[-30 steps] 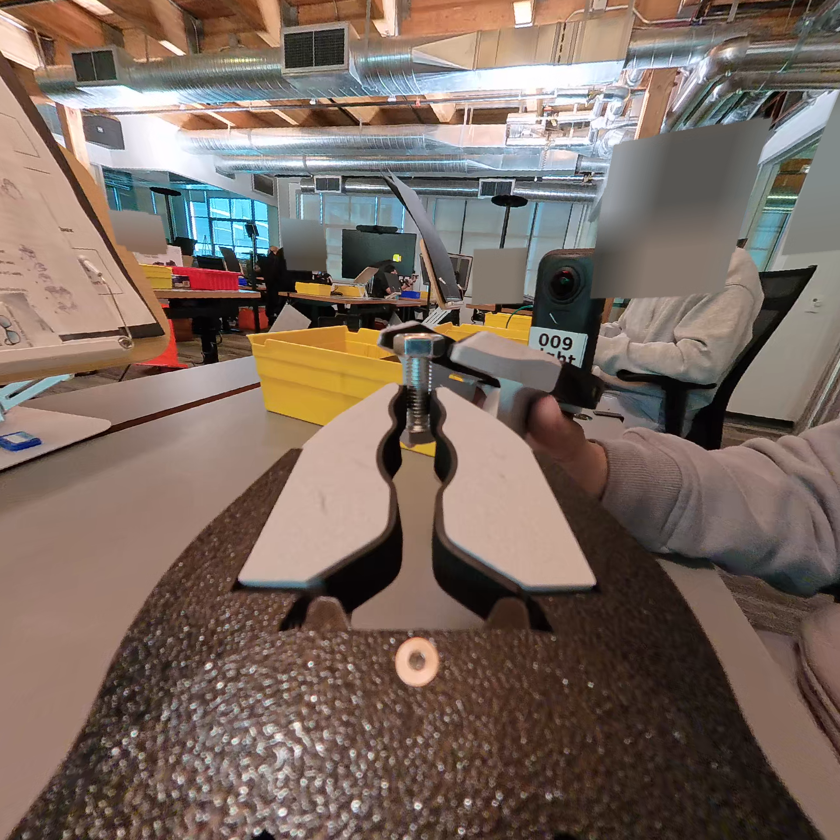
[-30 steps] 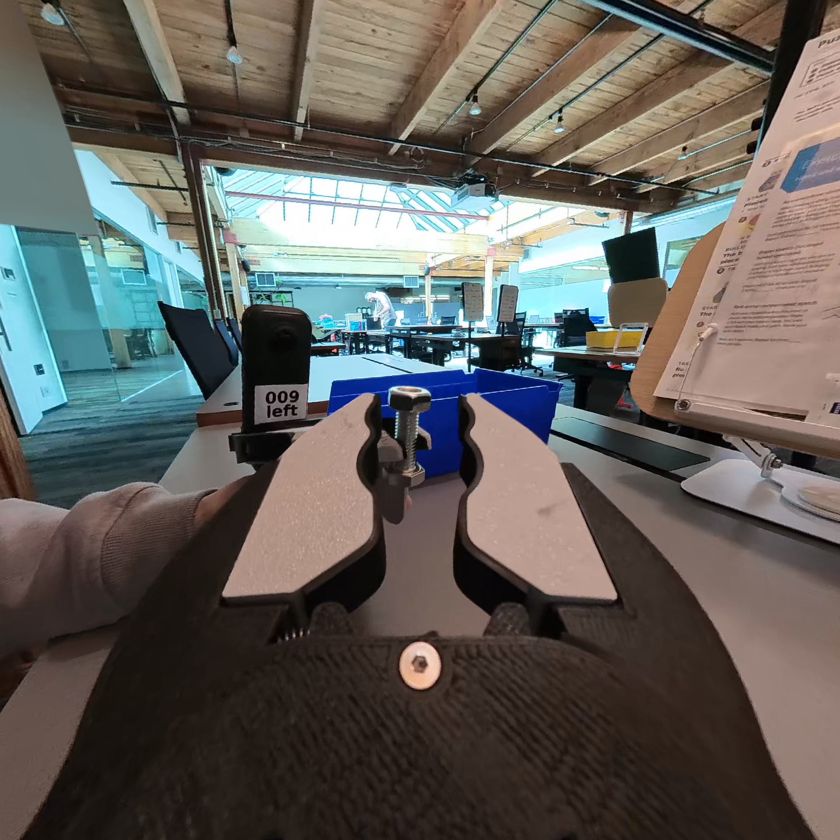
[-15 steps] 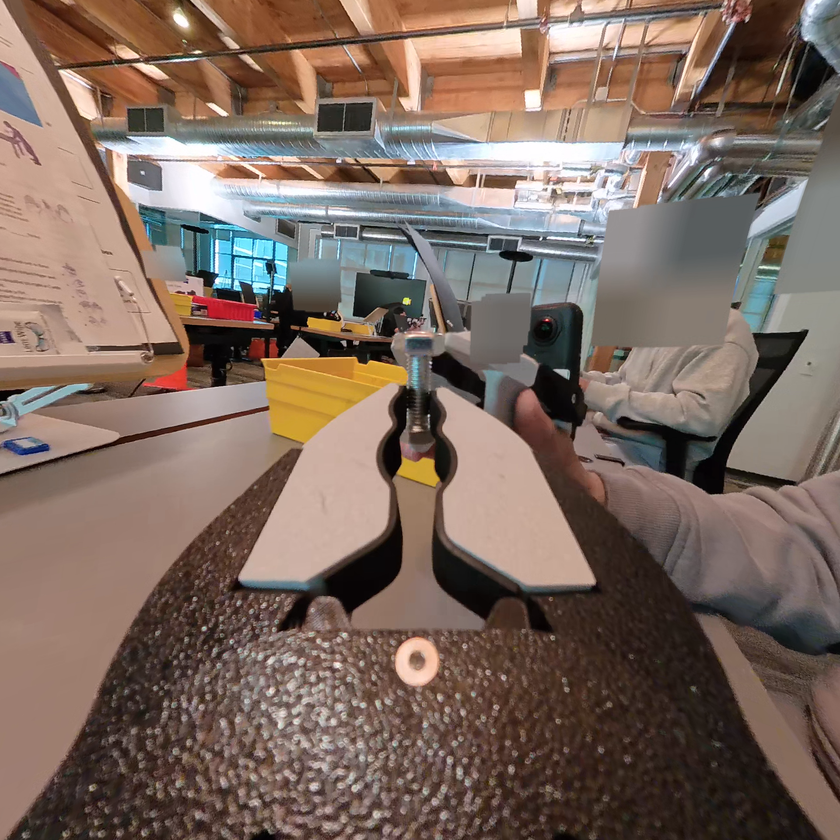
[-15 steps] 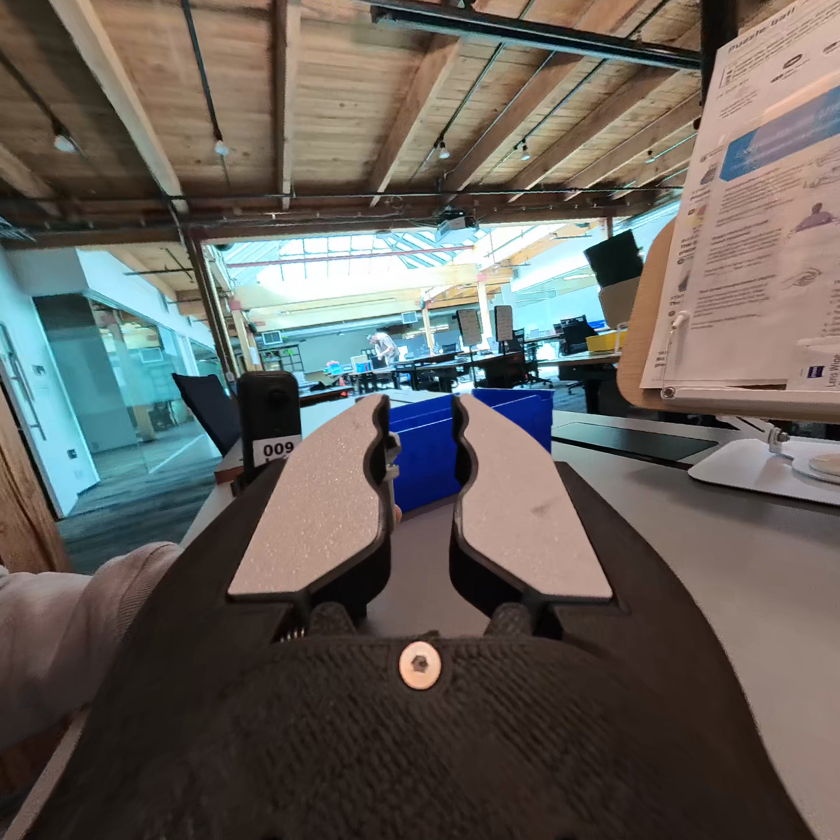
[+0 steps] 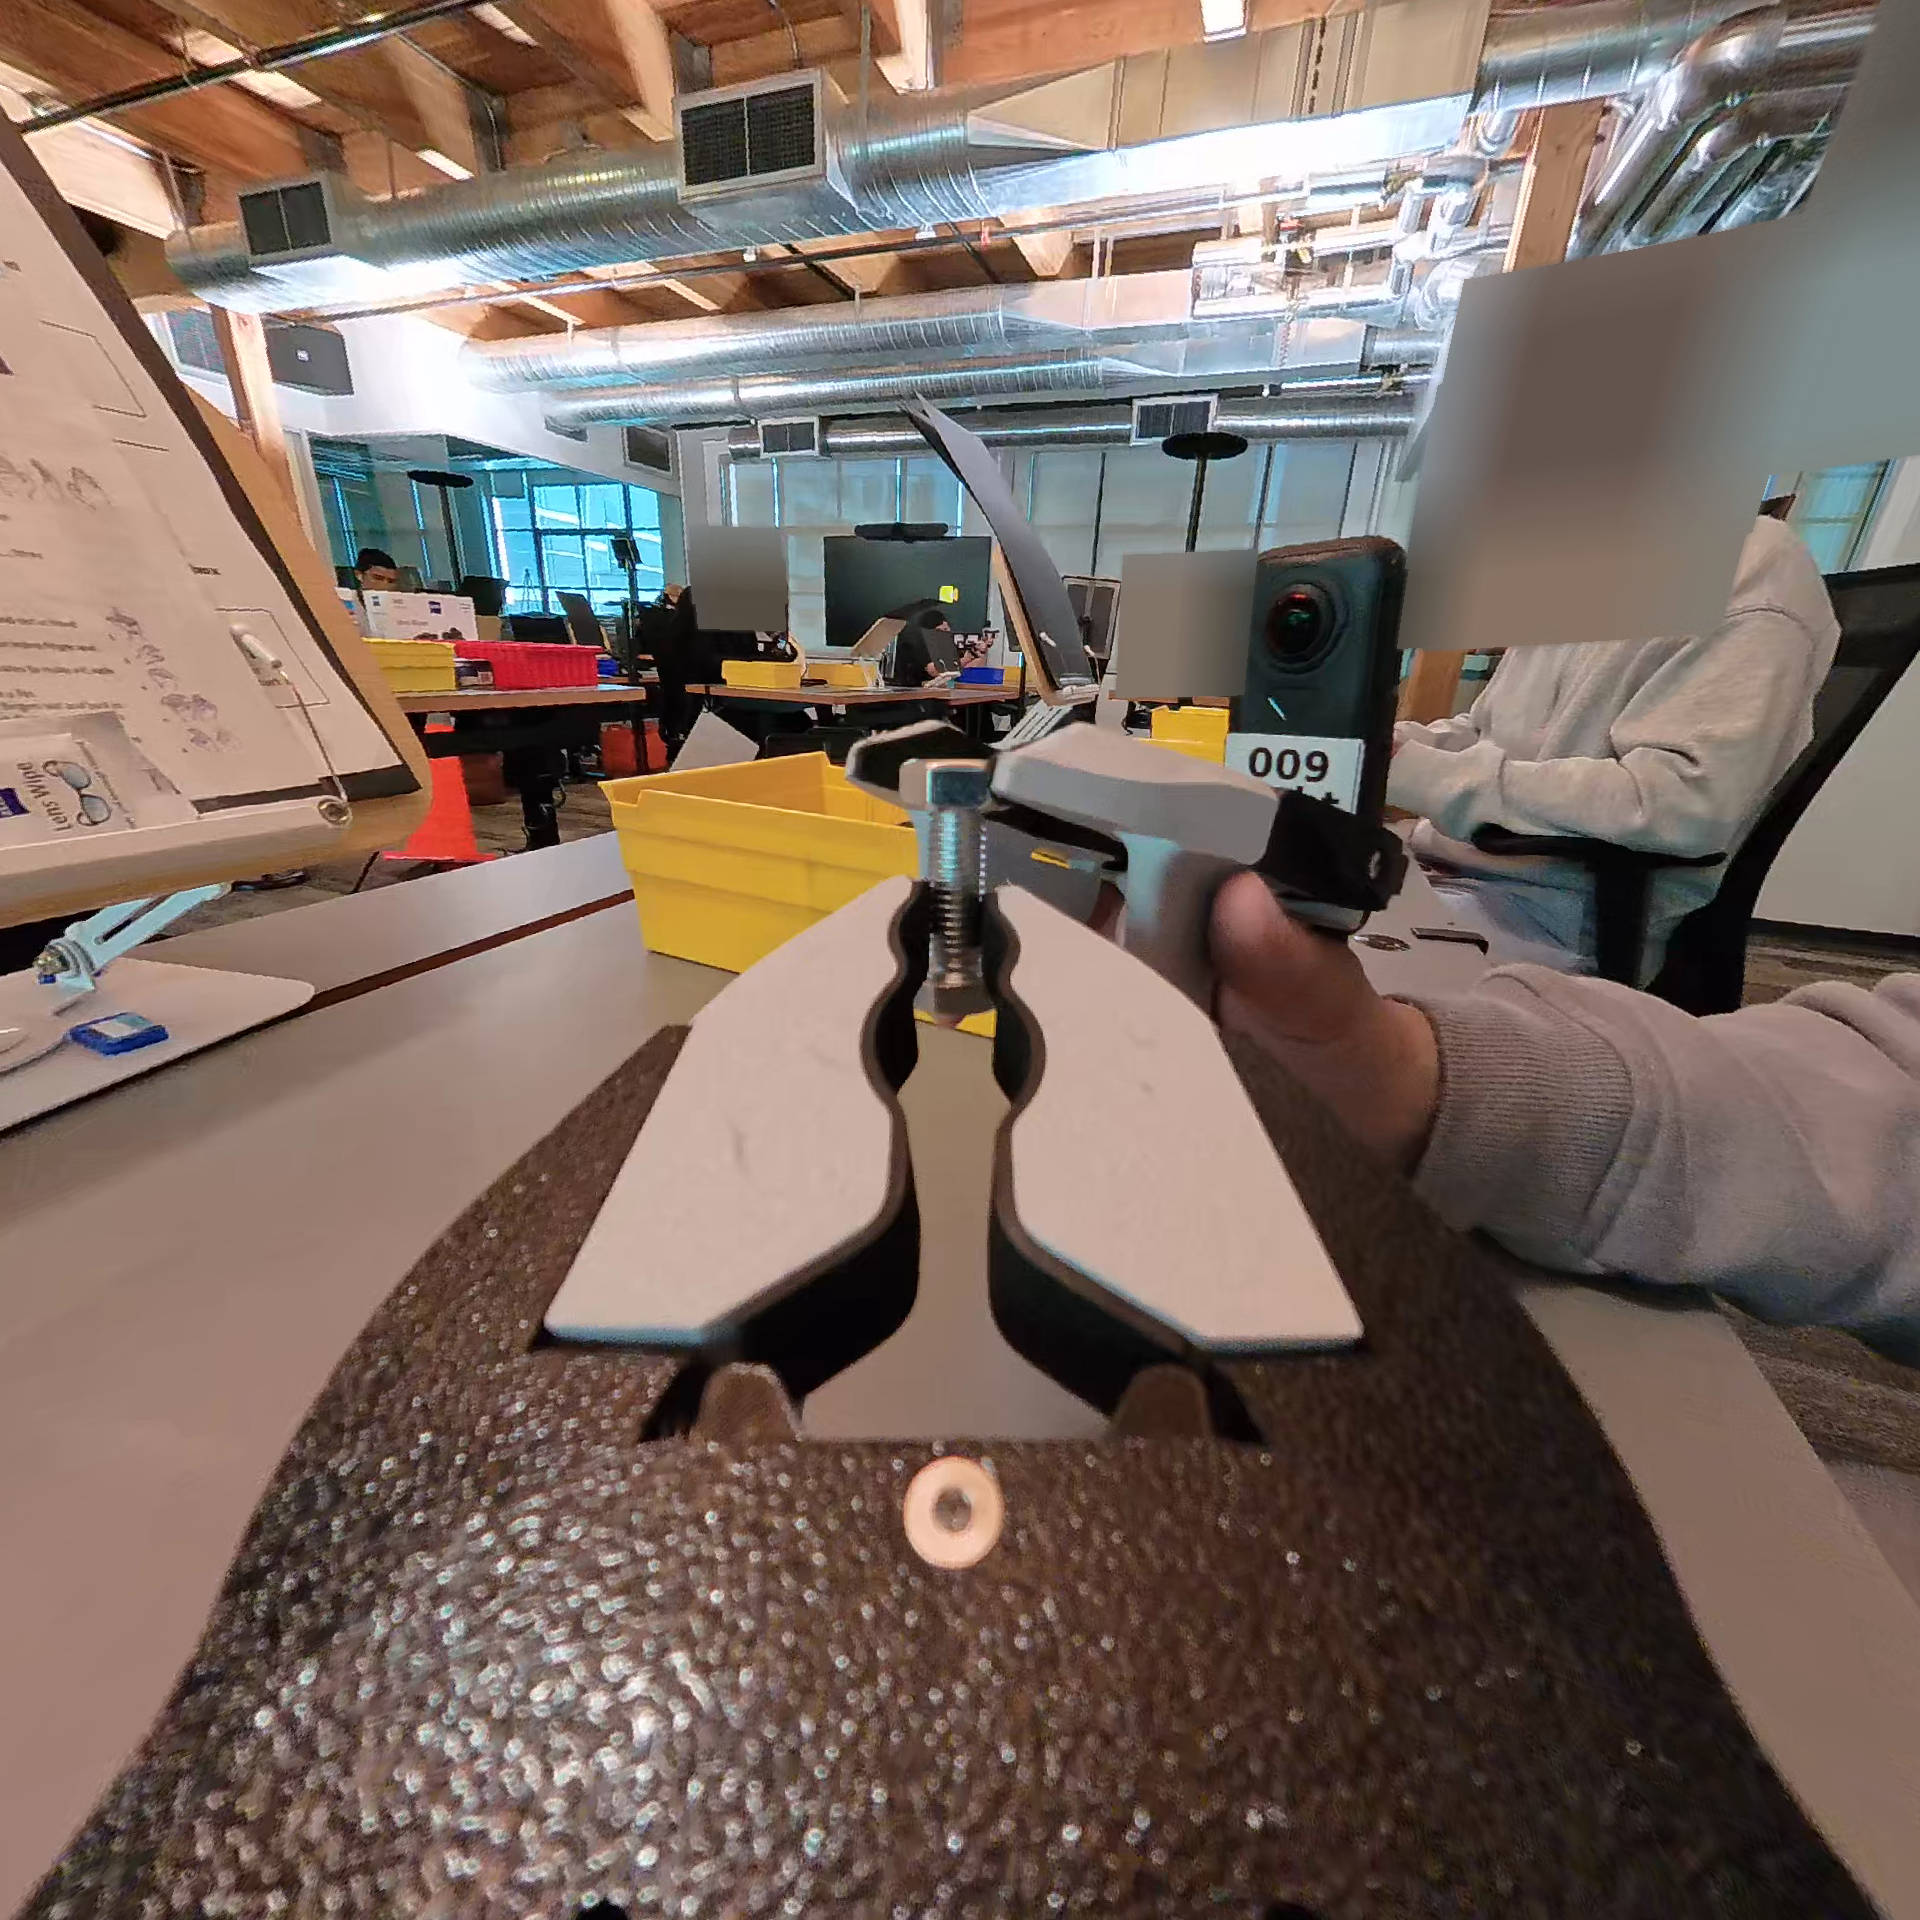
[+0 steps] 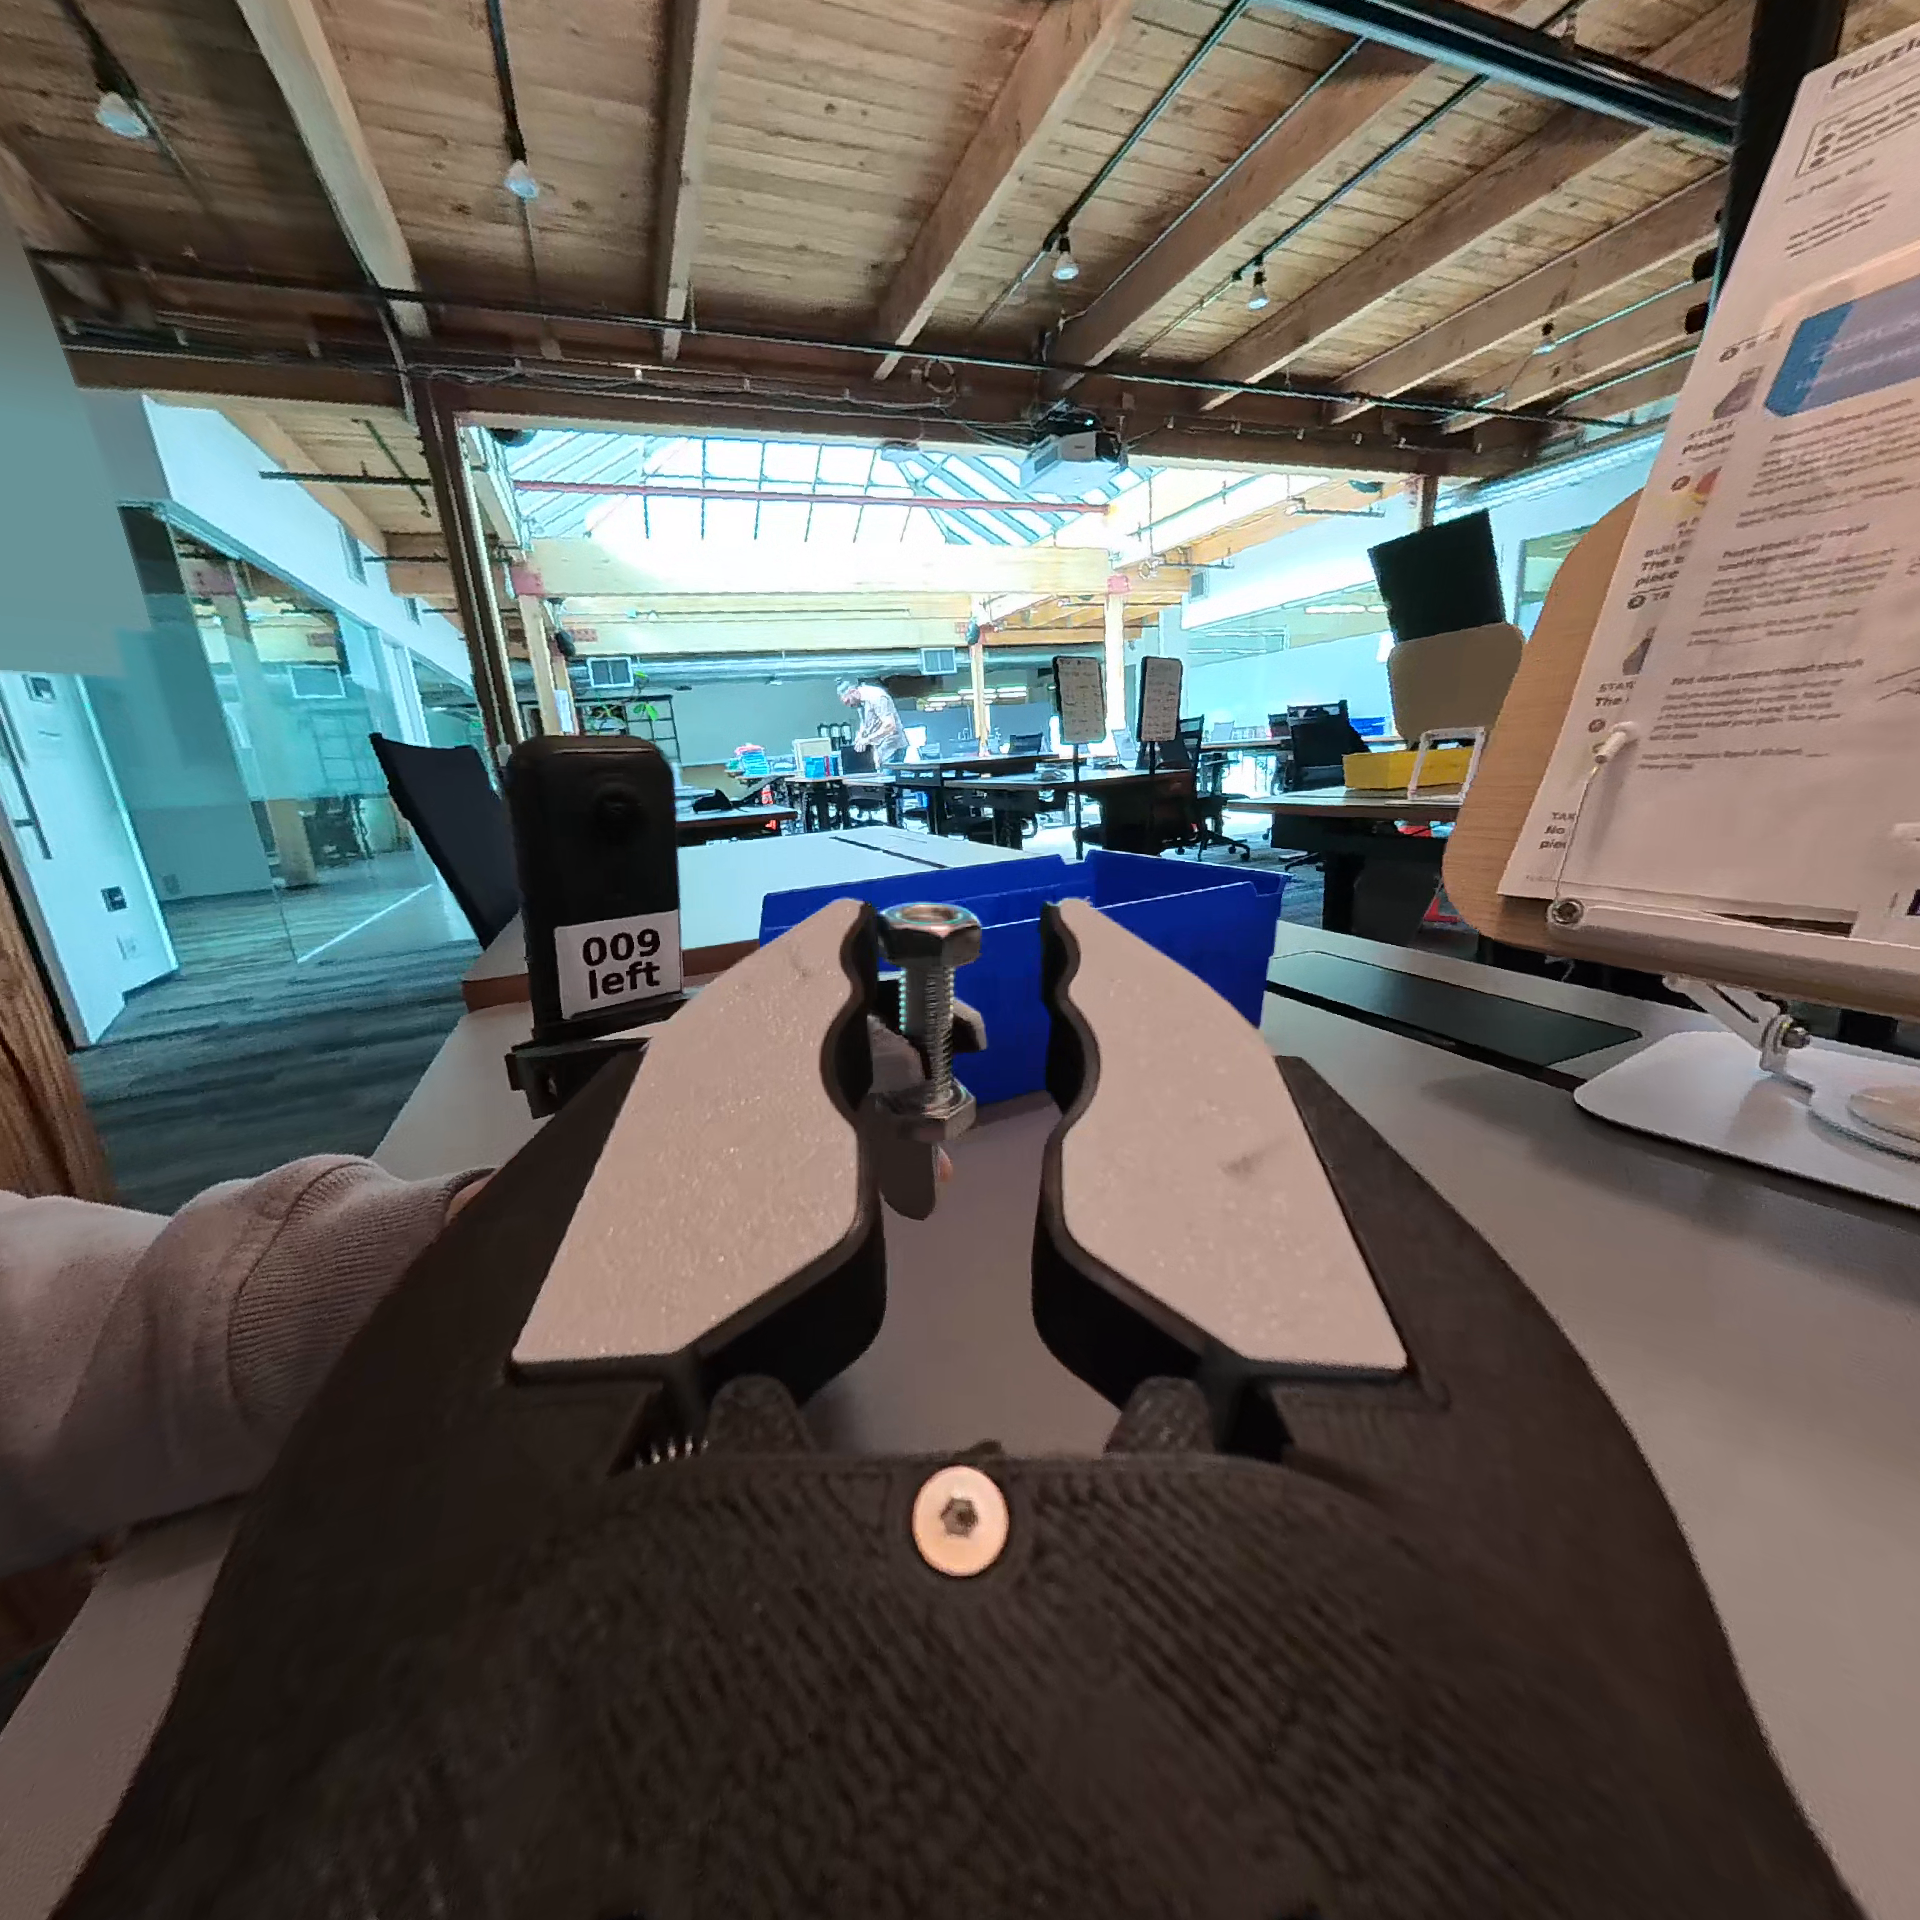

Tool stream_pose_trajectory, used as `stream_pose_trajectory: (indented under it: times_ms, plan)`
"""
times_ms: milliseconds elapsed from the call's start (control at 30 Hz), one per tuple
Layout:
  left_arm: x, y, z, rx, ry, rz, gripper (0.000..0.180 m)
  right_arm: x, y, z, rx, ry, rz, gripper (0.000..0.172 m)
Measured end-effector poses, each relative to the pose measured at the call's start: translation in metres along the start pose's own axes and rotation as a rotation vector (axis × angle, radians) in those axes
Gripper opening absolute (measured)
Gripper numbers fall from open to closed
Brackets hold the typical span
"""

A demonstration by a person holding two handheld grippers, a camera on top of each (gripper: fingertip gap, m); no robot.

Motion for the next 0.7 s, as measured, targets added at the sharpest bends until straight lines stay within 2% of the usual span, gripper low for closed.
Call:
stream_pose_trajectory:
  times_ms: [67,133,233,467,600,700]
  plan:
    - [0.002,0.001,-0.001,0.003,-0.012,-0.012,0.008,0.001,-0.003,0.0,-0.035,0.001,-0.004,0.033]
    - [0.005,0.003,-0.002,0.021,-0.049,-0.017,0.008,0.002,-0.009,-0.001,-0.069,-0.011,0.029,0.027]
    - [0.007,0.004,-0.003,0.023,-0.057,-0.023,0.008,0.006,-0.016,-0.004,-0.089,-0.024,0.045,0.029]
    - [0.004,0.002,-0.001,-0.005,-0.006,-0.028,0.008,-0.001,0.002,0.0,-0.005,0.006,-0.028,0.036]
    - [0.002,0.001,-0.001,-0.025,0.02,-0.033,0.008,-0.003,0.007,0.002,0.052,0.026,-0.014,0.033]
    - [0.001,0.0,0.0,-0.039,0.038,-0.038,0.008,-0.003,0.006,0.001,0.053,0.017,0.007,0.021]
Point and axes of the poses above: each gripper's, where its closed fingertips meet, x back along the fingers, z out of its underside, y = z × x across the jaws, the point moved 10 cm from there along x, back along the fingers, and after that the axes turned 11 degrees about z, right-handed, at the moved point
